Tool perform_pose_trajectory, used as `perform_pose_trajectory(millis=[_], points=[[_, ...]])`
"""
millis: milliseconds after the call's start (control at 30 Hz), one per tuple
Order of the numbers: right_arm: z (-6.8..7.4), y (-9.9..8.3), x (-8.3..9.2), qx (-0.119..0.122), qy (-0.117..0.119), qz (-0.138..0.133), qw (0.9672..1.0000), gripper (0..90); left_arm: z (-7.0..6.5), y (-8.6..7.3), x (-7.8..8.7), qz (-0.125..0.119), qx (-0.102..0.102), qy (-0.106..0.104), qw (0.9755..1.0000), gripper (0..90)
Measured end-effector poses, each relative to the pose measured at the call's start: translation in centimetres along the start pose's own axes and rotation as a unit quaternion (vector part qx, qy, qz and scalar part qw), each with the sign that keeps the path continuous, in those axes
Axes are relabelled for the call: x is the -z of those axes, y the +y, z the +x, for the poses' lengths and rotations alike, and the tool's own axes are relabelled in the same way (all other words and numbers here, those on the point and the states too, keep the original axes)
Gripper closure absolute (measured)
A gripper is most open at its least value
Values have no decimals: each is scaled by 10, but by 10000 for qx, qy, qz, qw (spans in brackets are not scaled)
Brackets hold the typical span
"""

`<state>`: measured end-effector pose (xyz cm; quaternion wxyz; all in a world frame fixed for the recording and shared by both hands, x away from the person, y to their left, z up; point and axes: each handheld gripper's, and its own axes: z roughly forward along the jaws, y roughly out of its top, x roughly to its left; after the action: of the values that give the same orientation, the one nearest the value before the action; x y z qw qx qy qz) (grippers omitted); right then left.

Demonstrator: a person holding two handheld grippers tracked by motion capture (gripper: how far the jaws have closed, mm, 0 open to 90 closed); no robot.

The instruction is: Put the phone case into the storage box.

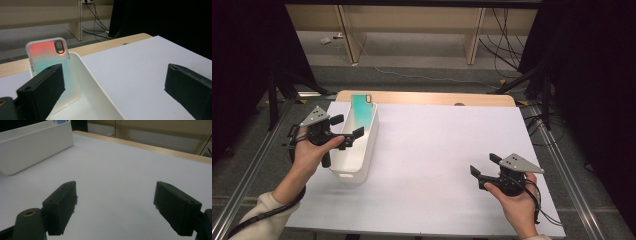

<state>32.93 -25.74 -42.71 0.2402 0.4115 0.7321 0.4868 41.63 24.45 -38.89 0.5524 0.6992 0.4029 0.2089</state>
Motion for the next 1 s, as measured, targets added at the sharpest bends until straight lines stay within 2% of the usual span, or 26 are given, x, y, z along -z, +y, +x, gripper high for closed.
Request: perform_pose_trajectory(millis=[333,400,433,500,533,1000], points=[[0,0,1,-42,24,-6,10000,199,-18,-14,4,5,-76,-147,9999,22],[0,2,4,8,-19,141,9999,200,-22,-15,5,20,-89,-169,9998,22],[0,1,3,10,-36,69,10000,200,-23,-16,6,24,-89,-187,9998,23],[0,2,4,-20,-3,170,9999,200,-24,-17,7,29,-96,-171,9998,24],[0,0,1,-19,29,-21,10000,200,-24,-18,7,32,-94,-172,9998,24],[1,0,0,-27,25,-15,10000,200,-39,-30,19,10,-158,-253,9996,23]])
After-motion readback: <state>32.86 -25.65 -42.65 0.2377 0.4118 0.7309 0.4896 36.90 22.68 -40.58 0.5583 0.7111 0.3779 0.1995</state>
